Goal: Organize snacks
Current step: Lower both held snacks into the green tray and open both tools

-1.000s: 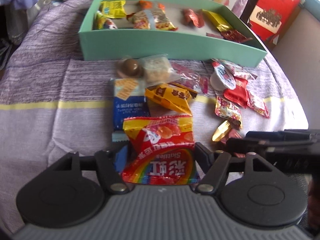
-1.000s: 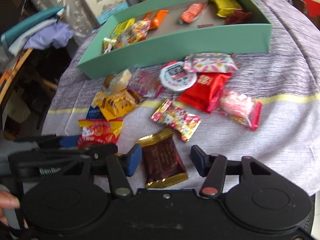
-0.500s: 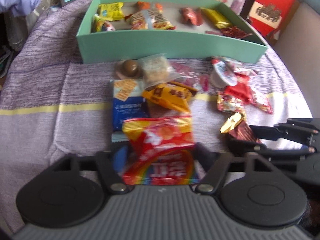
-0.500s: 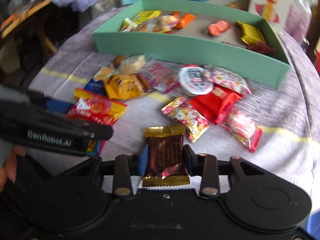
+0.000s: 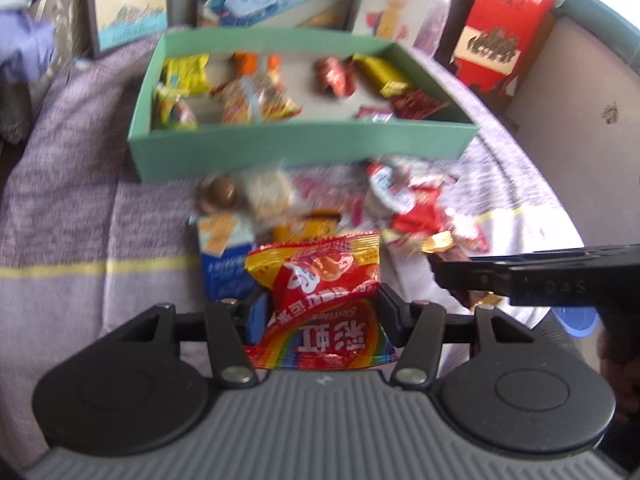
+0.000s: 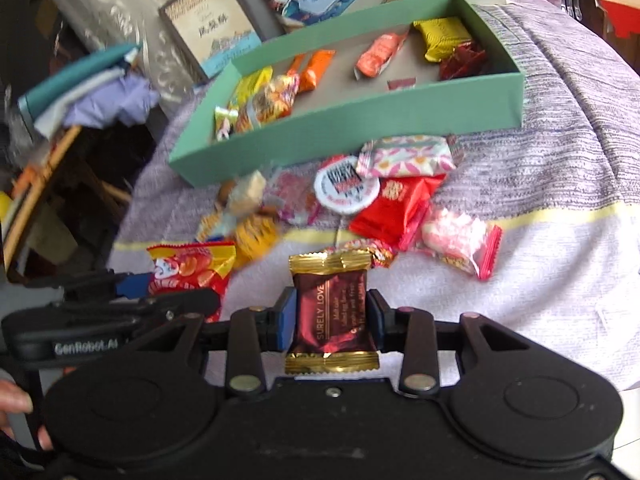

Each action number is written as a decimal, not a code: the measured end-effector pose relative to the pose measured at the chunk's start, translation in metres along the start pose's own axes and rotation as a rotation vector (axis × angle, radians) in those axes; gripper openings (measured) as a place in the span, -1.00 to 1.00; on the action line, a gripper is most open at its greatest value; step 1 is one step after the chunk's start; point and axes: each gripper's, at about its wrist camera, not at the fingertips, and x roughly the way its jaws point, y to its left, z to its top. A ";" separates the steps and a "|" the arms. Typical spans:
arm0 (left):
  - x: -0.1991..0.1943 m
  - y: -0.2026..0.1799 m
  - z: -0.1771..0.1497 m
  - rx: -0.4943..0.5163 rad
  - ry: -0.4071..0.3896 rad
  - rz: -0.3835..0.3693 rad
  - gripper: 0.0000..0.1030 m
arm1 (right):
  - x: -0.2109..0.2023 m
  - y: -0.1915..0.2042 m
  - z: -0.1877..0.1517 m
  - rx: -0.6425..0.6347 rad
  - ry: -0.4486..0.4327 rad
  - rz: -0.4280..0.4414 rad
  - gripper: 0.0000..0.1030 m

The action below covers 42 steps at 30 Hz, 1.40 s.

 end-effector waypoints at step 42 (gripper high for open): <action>0.123 -0.018 0.171 -0.025 -0.021 0.072 0.86 | 0.042 -0.062 0.170 0.082 -0.199 -0.133 0.64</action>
